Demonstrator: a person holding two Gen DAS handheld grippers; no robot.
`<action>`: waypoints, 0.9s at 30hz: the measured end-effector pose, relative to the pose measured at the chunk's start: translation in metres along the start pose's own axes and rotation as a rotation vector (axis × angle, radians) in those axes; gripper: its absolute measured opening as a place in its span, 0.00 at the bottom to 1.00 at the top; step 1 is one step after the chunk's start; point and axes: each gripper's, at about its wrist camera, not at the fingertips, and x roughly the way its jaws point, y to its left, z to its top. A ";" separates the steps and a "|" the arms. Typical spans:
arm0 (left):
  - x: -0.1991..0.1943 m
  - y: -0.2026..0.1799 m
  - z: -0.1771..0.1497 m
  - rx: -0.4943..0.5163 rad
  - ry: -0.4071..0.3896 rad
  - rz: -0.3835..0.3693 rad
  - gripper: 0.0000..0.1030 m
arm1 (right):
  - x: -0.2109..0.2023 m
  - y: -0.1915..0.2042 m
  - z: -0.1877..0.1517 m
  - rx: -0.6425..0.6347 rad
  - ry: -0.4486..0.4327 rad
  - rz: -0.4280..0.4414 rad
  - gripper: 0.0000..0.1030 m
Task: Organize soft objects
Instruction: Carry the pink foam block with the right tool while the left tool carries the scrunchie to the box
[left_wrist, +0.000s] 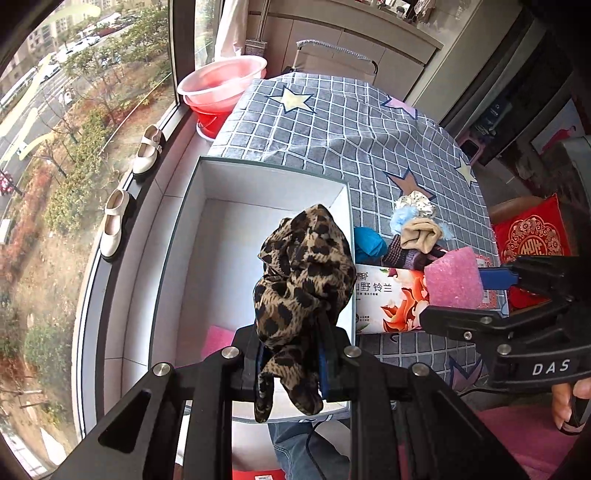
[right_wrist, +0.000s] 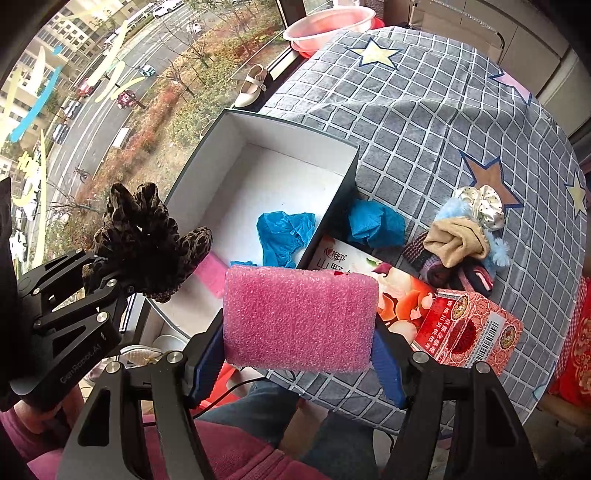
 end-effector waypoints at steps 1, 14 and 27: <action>0.001 0.004 -0.001 -0.007 0.001 0.005 0.22 | 0.001 0.002 0.001 -0.005 0.001 0.000 0.69; 0.026 0.033 -0.009 -0.060 0.051 0.043 0.22 | 0.022 0.018 0.014 -0.041 0.051 0.007 0.69; 0.042 0.038 -0.004 -0.050 0.078 0.044 0.22 | 0.032 0.027 0.044 -0.045 0.067 0.007 0.69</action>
